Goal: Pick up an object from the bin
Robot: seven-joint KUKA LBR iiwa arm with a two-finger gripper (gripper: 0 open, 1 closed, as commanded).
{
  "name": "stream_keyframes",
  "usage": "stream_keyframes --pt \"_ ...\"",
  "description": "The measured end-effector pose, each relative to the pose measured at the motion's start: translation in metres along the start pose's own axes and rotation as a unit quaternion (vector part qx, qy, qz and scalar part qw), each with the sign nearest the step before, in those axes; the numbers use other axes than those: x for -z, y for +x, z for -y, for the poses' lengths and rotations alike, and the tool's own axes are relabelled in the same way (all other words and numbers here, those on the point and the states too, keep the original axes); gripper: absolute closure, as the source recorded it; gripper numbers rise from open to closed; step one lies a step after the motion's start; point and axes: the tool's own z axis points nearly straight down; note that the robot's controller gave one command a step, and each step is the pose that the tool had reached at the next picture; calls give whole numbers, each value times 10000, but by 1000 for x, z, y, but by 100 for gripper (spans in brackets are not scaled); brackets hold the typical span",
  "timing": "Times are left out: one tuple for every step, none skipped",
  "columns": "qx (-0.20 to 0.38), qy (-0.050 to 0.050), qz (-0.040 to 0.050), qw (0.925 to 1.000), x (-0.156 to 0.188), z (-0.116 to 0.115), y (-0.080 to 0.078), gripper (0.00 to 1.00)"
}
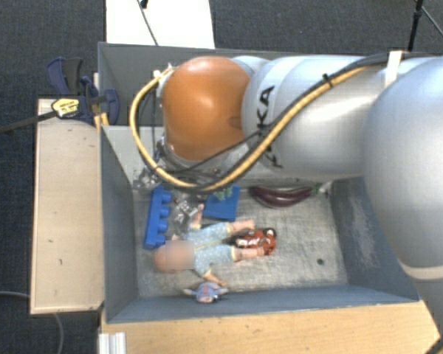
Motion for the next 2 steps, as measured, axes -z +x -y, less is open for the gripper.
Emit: stream_keyframes --pt "1202 13 36 9927 -71 -4 -11 0" --pt "2769 9 37 9609 -91 2 -13 100"
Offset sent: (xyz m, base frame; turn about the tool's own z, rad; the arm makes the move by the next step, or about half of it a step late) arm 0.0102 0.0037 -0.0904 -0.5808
